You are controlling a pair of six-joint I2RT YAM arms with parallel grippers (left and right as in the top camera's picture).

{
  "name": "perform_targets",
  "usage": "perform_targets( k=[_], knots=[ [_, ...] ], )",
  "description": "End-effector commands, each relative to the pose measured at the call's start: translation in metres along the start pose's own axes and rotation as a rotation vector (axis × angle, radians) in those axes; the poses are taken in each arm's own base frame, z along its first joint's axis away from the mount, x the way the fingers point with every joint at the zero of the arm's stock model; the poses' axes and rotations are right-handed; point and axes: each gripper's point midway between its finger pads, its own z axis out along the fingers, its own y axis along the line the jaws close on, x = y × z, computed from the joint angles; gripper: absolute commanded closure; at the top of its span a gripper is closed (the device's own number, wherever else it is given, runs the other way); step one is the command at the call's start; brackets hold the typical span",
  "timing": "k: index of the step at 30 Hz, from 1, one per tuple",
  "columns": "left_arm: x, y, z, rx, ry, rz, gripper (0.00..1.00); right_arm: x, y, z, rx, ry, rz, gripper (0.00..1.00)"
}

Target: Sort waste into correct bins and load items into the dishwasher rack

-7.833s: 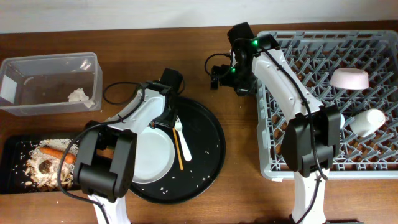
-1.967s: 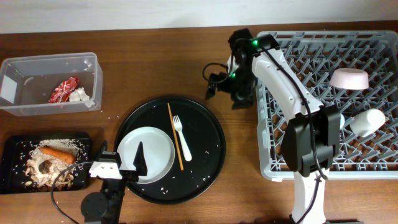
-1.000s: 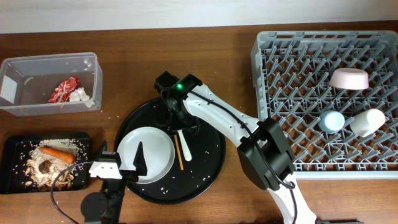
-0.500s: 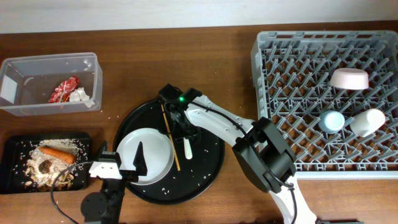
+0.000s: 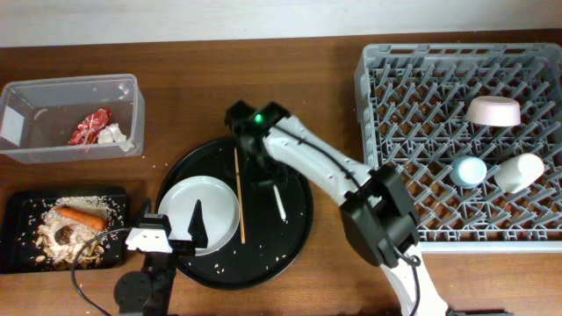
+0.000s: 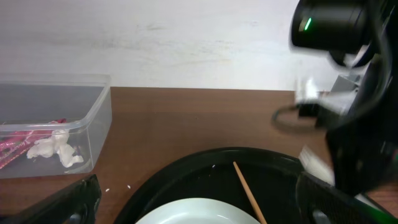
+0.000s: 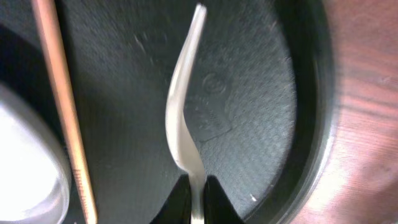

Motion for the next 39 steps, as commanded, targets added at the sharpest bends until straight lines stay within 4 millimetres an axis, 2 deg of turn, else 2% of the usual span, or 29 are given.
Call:
perform_targets(
  k=[1, 3, 5, 7, 9, 10, 12, 13, 16, 18, 21, 22, 24, 25, 26, 27, 29, 31, 32, 36, 37, 39],
  knots=[
    [0.002, 0.001, 0.0, -0.006, 0.001, -0.013, 0.01, -0.026, -0.03, -0.08, -0.062, -0.132, -0.01, 0.92],
    [0.003, 0.001, 0.0, -0.006, 0.002, -0.013, 0.01, -0.043, -0.077, -0.118, -0.07, -0.187, 0.025, 0.9],
    [0.002, 0.001, 0.0, -0.005, 0.001, -0.013, 0.01, -0.057, -0.137, -0.138, -0.067, -0.227, 0.105, 0.89],
    [0.003, 0.001, 0.0, -0.006, 0.002, -0.013, 0.01, -0.064, -0.191, -0.141, -0.056, -0.241, 0.194, 0.89],
    [0.003, 0.001, 0.0, -0.006, 0.002, -0.013, 0.01, -0.07, -0.235, -0.139, -0.048, -0.26, 0.235, 0.88],
    [0.003, 0.001, 0.0, -0.006, 0.002, -0.013, 0.01, -0.073, -0.251, -0.138, -0.041, -0.274, 0.236, 0.86],
    [0.003, 0.001, 0.0, -0.006, 0.002, -0.013, 0.01, -0.08, -0.271, -0.137, -0.034, -0.299, 0.252, 0.82],
    [0.003, 0.001, 0.0, -0.006, 0.002, -0.013, 0.01, -0.083, -0.275, -0.136, -0.027, -0.311, 0.247, 0.8],
    [0.002, 0.001, 0.0, -0.005, 0.001, -0.013, 0.01, -0.089, -0.284, -0.131, 0.021, -0.32, 0.25, 0.78],
    [0.003, 0.001, 0.0, -0.006, 0.002, -0.013, 0.01, -0.088, -0.282, -0.127, 0.01, -0.306, 0.258, 0.76],
    [0.003, 0.001, 0.0, -0.006, 0.002, -0.013, 0.01, -0.081, -0.254, -0.127, -0.114, -0.265, 0.23, 0.75],
    [0.002, 0.001, 0.0, -0.006, 0.001, -0.013, 0.01, -0.075, -0.225, -0.129, -0.237, -0.232, 0.2, 0.75],
    [0.002, 0.001, 0.0, -0.006, 0.001, -0.013, 0.01, -0.067, -0.181, -0.134, -0.379, -0.184, 0.147, 0.75],
    [0.003, 0.001, 0.0, -0.006, 0.002, -0.013, 0.01, -0.063, -0.166, -0.136, -0.411, -0.167, 0.123, 0.75],
    [0.003, 0.001, 0.0, -0.006, 0.002, -0.013, 0.01, -0.056, -0.139, -0.135, -0.424, -0.139, 0.068, 0.74],
    [0.003, 0.001, 0.0, -0.006, 0.002, -0.013, 0.01, -0.051, -0.11, -0.133, -0.403, -0.126, 0.0, 0.63],
    [0.003, 0.001, 0.0, -0.006, 0.002, -0.013, 0.01, -0.045, -0.076, -0.124, -0.32, -0.117, -0.05, 0.36],
    [0.002, 0.001, 0.0, -0.006, 0.001, -0.013, 0.01, -0.044, -0.055, -0.11, -0.176, -0.129, 0.015, 0.36],
    [0.002, 0.001, 0.0, -0.005, 0.001, -0.013, 0.01, -0.045, -0.038, -0.101, -0.116, -0.155, 0.034, 0.36],
    [0.003, 0.001, 0.0, -0.006, 0.002, -0.013, 0.01, -0.045, 0.032, -0.071, -0.14, -0.205, -0.003, 0.36],
    [0.003, 0.001, 0.0, -0.006, 0.002, -0.013, 0.01, -0.045, 0.044, -0.061, -0.143, -0.217, -0.013, 0.36],
    [0.002, 0.001, 0.0, -0.006, 0.001, -0.013, 0.01, -0.047, 0.053, -0.043, -0.135, -0.228, -0.016, 0.35]
  ],
)
